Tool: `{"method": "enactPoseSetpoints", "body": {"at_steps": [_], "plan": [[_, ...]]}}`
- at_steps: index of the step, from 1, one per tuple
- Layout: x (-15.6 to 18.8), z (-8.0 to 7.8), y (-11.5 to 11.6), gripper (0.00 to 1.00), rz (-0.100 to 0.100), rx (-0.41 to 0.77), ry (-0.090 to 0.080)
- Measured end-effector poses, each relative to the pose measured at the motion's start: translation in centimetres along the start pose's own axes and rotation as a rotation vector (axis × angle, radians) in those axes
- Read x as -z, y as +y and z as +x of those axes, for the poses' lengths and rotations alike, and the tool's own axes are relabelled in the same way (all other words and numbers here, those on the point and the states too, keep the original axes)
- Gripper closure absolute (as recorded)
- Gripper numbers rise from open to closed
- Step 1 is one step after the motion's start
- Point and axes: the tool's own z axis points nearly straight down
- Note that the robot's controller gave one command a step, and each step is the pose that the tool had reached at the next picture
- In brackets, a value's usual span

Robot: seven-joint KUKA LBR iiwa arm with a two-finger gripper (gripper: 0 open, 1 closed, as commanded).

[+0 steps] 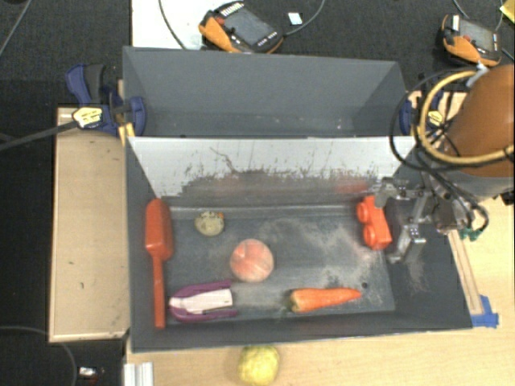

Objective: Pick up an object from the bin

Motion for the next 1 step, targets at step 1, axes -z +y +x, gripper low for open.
{"method": "enactPoseSetpoints", "body": {"at_steps": [1], "plan": [[-13.88,2.17,6.53,0.0,0.0,0.198,-0.004]]}}
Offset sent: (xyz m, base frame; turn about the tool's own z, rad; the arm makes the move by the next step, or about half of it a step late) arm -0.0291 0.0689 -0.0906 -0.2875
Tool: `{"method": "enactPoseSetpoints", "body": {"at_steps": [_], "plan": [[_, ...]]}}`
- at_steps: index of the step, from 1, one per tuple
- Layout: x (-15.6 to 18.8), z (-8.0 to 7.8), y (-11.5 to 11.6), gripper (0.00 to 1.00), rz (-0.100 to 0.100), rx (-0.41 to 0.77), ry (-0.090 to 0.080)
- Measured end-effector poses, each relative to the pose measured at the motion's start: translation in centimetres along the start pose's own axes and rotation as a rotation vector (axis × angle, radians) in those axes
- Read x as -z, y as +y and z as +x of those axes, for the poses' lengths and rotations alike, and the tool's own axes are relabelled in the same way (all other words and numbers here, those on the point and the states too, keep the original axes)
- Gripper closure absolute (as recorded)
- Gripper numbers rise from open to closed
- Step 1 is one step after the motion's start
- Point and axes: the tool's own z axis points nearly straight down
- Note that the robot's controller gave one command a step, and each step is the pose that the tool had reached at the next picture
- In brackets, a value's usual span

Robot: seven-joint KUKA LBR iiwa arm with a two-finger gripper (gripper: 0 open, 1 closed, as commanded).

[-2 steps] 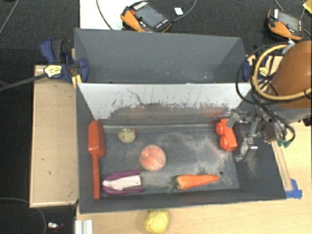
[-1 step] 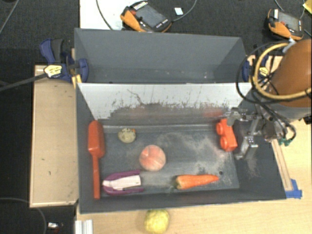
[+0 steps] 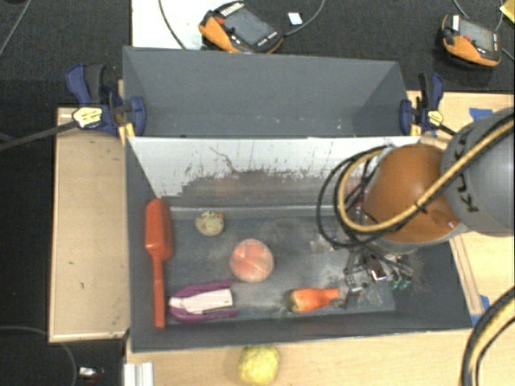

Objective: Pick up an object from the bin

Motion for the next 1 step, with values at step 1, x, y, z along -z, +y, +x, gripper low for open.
{"method": "enactPoseSetpoints", "body": {"at_steps": [1], "plan": [[5.12,0.49,0.49,0.0,0.006,0.087,-0.012]]}}
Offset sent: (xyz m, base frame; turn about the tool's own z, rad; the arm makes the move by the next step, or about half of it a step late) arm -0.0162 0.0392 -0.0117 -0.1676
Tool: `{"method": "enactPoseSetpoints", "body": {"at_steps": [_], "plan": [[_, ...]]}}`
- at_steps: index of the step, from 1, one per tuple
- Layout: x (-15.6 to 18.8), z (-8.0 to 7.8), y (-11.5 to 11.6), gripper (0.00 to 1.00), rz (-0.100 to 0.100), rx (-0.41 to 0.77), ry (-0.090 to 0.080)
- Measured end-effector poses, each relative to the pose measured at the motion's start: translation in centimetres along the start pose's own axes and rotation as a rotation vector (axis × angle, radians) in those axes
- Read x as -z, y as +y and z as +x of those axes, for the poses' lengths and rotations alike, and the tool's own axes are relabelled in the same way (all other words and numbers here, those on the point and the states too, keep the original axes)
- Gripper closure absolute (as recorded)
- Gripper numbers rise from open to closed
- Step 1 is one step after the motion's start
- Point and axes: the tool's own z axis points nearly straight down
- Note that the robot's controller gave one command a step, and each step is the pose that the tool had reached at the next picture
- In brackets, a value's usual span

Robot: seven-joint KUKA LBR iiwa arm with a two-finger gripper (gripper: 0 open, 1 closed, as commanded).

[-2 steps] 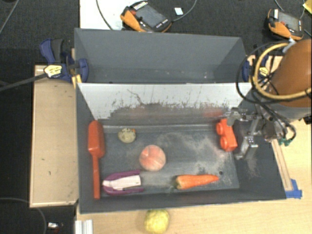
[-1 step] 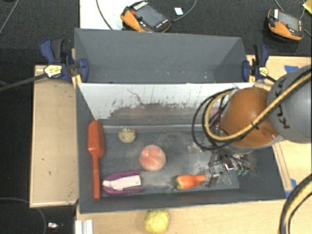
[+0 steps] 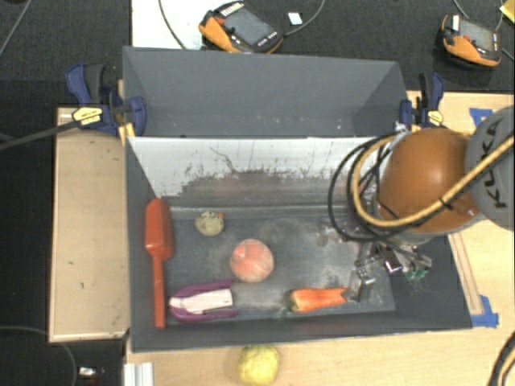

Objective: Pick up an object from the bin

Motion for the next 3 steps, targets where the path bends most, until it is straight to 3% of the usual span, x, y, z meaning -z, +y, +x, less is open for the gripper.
{"method": "enactPoseSetpoints", "body": {"at_steps": [1,2,3], "plan": [[-6.2,0.0,3.8,0.0,-0.011,0.083,0.015],[-9.1,-0.2,3.8,0.0,0.002,0.001,-0.013],[-9.2,0.2,2.8,1.0,-0.008,0.096,0.006]]}}
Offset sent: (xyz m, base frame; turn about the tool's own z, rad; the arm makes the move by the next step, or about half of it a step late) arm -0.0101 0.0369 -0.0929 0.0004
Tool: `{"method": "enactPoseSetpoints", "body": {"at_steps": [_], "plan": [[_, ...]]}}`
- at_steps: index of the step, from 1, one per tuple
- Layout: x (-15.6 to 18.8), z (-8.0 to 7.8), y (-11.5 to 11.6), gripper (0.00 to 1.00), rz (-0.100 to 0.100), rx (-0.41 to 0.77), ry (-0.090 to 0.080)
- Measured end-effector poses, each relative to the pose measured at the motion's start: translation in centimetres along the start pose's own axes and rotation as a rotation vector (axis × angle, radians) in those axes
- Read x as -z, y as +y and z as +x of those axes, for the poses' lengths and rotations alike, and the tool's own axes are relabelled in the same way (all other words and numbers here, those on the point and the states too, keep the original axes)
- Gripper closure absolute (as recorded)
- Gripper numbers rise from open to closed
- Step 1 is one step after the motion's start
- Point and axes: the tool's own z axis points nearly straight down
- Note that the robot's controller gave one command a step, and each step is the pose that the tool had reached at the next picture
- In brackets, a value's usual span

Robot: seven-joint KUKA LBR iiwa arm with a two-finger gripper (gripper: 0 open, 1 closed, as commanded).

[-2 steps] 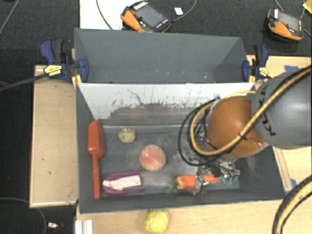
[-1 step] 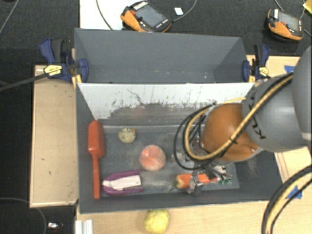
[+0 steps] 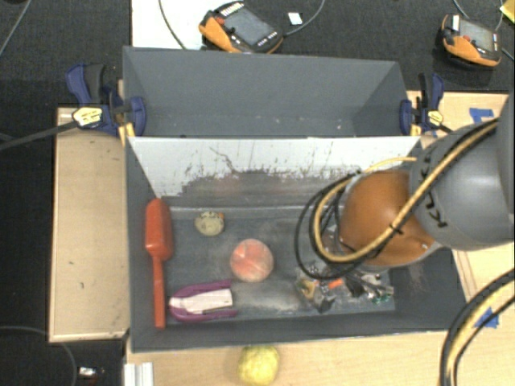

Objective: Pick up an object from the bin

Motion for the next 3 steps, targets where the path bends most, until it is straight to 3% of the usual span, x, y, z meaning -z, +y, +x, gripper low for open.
{"method": "enactPoseSetpoints", "body": {"at_steps": [1,3], "plan": [[0.0,0.0,0.0,1.0,0.0,0.001,0.0],[3.8,0.0,0.0,1.0,-0.001,-0.001,0.002]]}}
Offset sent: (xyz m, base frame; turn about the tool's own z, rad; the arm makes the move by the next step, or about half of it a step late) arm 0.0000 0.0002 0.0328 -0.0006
